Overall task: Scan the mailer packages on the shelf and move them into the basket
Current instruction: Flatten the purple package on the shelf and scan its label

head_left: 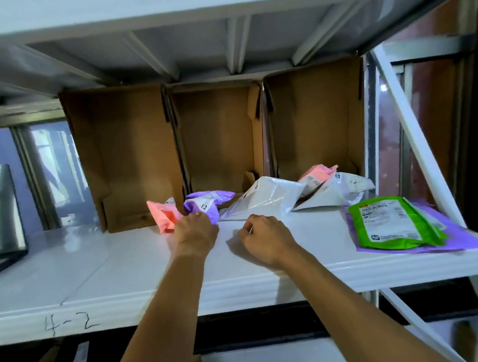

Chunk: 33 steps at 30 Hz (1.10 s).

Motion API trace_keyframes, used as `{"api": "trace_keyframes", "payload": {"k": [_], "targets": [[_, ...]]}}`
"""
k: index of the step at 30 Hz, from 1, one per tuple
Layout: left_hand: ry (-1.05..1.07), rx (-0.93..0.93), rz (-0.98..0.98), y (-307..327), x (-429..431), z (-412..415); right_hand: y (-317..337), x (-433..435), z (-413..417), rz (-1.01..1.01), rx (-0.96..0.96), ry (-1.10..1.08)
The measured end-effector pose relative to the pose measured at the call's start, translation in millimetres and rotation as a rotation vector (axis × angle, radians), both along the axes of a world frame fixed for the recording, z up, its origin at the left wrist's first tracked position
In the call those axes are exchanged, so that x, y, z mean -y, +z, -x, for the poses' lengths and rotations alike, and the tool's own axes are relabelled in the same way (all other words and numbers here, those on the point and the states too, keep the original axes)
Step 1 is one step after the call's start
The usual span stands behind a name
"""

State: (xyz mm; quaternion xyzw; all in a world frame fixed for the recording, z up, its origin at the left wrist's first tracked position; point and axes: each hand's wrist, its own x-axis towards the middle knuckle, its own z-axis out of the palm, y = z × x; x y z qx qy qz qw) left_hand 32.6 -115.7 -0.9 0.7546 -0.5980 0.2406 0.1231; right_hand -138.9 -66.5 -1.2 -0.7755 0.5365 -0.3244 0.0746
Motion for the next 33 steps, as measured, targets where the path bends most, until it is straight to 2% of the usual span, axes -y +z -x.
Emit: {"api": "trace_keyframes", "payload": {"k": [7,11,15,17,20,21,27,33], "targets": [[-0.014,-0.159,0.053,-0.7,-12.8,-1.2,1.2,7.9,0.5,-0.052,0.073,-0.021],[-0.046,-0.132,0.044,-0.1,-29.4,-2.7,3.7,7.6,3.7,-0.145,0.204,-0.021],[-0.171,-0.13,0.052,1.6,-62.7,-1.0,7.7,-3.2,4.1,-0.204,0.284,0.042],[-0.25,-0.045,0.051,2.2,-86.3,3.8,11.7,-12.9,3.0,-0.284,0.413,0.09],[-0.348,0.126,0.029,4.7,-118.1,11.7,16.5,-19.9,5.4,-0.376,0.739,0.116],[-0.371,0.184,0.021,6.6,-127.3,14.4,16.7,-19.7,7.8,-0.38,0.796,0.099],[-0.443,0.497,-0.033,19.1,-147.3,21.9,20.3,-32.9,20.2,-0.354,0.657,0.001],[-0.404,0.584,-0.104,21.3,-150.6,31.9,19.3,-37.0,54.4,-0.29,0.363,0.006]]}}
